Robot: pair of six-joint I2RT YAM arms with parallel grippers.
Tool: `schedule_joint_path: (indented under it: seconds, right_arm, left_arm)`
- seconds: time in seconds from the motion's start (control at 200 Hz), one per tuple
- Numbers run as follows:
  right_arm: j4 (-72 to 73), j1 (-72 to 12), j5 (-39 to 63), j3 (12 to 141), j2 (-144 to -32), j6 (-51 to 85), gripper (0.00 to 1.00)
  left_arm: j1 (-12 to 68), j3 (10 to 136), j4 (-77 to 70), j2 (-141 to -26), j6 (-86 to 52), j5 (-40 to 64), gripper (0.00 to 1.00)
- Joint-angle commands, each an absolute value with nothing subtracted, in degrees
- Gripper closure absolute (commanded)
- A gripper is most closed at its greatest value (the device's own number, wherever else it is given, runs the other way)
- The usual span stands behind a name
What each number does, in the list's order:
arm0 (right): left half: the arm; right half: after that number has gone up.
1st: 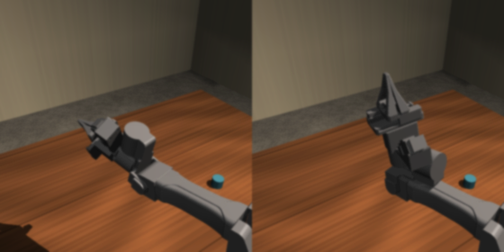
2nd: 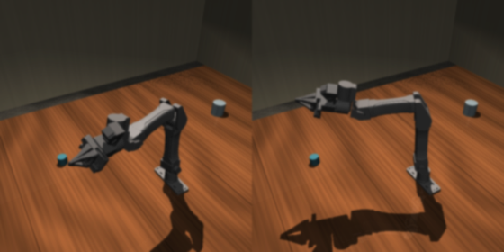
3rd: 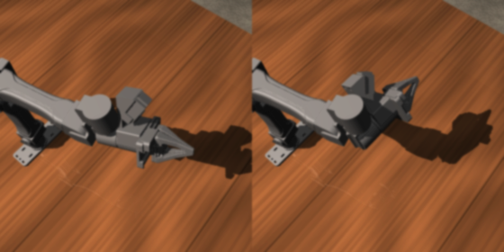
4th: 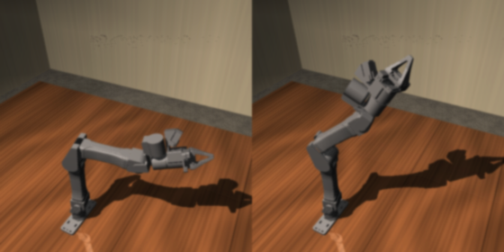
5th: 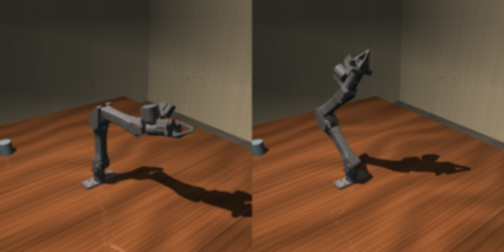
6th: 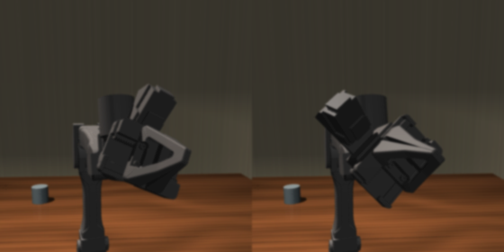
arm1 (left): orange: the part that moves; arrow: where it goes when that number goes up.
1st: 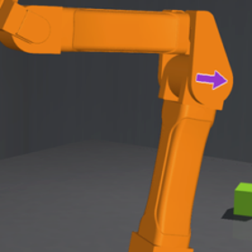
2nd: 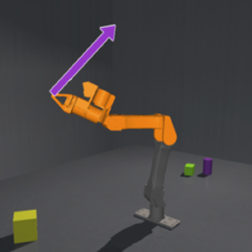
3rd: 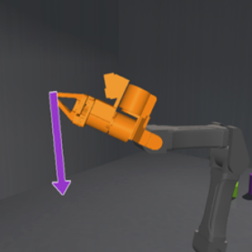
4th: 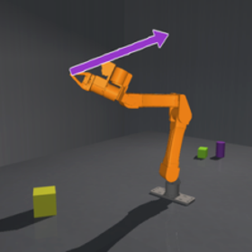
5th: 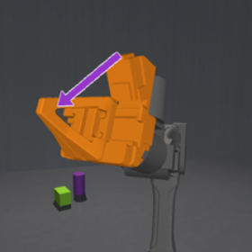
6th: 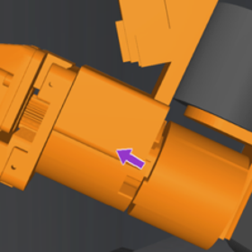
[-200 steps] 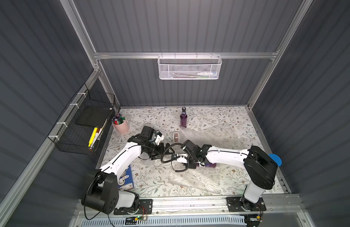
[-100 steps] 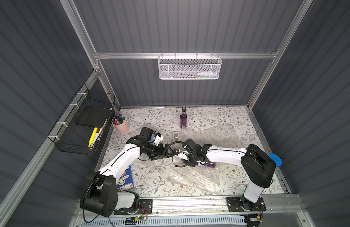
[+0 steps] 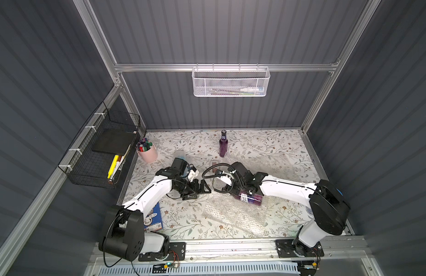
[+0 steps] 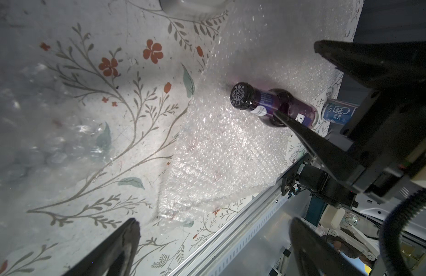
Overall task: Wrap wine bottles in bubble wrap
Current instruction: Place the wine bottle on the bubble wrap, then wrap the wine bottle in bubble wrap.
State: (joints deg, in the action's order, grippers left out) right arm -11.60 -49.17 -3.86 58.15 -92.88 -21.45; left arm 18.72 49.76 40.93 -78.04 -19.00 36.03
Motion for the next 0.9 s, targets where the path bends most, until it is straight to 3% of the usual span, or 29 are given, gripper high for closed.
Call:
schedule_joint_path:
  seconds: [0.0,0.265,0.525,0.645,0.78,0.895]
  right_arm:
    - [-12.2,-49.3,-2.1,56.7,-89.3,-21.3,0.33]
    - [-19.7,-50.8,5.3,53.2,-78.5,-18.5,0.3]
    - [-22.3,-60.0,6.6,43.8,-71.0,-13.2,0.3]
    - [-21.0,-65.8,1.7,43.3,-74.1,-14.9,0.29]
    - [-34.0,-68.0,-3.4,49.3,-83.3,-16.3,0.31]
    - [-33.8,-70.4,-5.3,48.9,-87.5,-18.0,0.33]
  left_arm:
    - [19.0,49.5,41.9,-78.6,-17.7,37.5,0.0]
    - [19.0,50.2,41.8,-78.8,-17.8,38.3,0.0]
    - [18.7,51.9,42.9,-79.3,-17.4,38.0,0.01]
    - [18.7,52.5,43.3,-79.8,-17.0,38.3,0.01]
    - [18.7,53.3,44.1,-79.7,-16.4,37.9,0.0]
    - [18.7,53.1,43.7,-80.4,-16.5,38.4,0.01]
